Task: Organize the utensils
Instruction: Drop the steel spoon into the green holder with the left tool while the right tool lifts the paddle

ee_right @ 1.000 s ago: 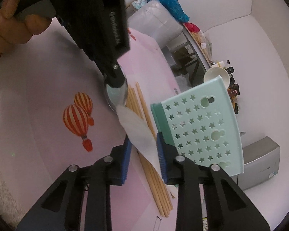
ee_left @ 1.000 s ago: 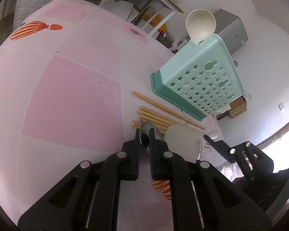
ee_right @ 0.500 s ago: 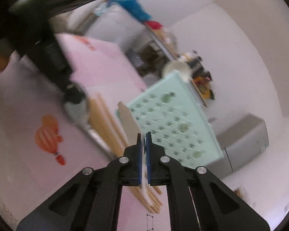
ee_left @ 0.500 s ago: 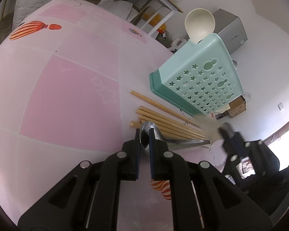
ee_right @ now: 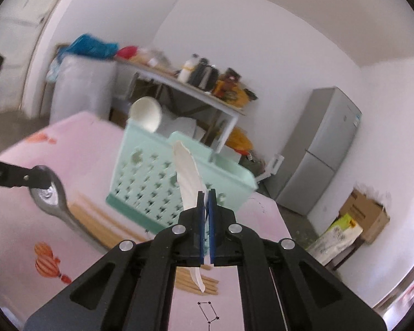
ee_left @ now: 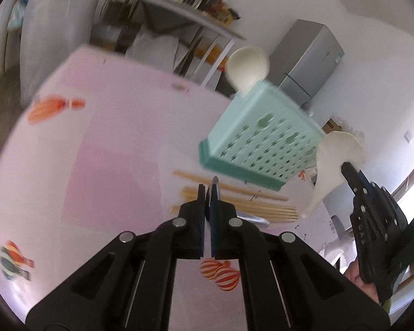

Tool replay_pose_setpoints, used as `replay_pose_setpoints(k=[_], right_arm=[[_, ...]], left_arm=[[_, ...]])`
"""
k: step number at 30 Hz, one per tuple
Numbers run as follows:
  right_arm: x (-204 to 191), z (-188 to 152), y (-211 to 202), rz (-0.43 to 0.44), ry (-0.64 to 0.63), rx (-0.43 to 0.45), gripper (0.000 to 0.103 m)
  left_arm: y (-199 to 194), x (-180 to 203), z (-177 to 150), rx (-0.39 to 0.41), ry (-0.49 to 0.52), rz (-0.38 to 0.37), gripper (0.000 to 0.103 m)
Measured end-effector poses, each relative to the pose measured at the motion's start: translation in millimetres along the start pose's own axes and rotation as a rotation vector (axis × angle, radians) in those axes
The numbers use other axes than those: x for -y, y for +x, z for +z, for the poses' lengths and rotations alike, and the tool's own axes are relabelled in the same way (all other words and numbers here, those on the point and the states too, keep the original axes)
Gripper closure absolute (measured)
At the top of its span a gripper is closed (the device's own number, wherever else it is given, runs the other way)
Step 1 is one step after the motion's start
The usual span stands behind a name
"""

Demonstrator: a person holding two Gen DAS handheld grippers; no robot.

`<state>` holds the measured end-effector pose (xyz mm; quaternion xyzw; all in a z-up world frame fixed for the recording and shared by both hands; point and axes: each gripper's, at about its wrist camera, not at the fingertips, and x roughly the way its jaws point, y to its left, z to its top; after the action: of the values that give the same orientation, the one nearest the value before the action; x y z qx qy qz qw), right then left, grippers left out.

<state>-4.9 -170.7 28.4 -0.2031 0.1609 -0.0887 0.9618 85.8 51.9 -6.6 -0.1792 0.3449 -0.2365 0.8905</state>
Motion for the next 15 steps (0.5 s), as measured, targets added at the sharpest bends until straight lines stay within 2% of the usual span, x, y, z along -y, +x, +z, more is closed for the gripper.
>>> replay_pose_setpoints(k=[10, 15], right_arm=[[41.8, -3.4, 7.0, 0.025, 0.204, 0.008, 0.101], [58.4, -11.4, 7.3, 0.039, 0.278, 0.008, 0.101]], left_arm=[[-50.3, 44.9, 43.3, 0.146, 0.127, 0.031, 0.102], [-77.4, 66.7, 73.8, 0.256, 0.198, 0.046, 0.102]])
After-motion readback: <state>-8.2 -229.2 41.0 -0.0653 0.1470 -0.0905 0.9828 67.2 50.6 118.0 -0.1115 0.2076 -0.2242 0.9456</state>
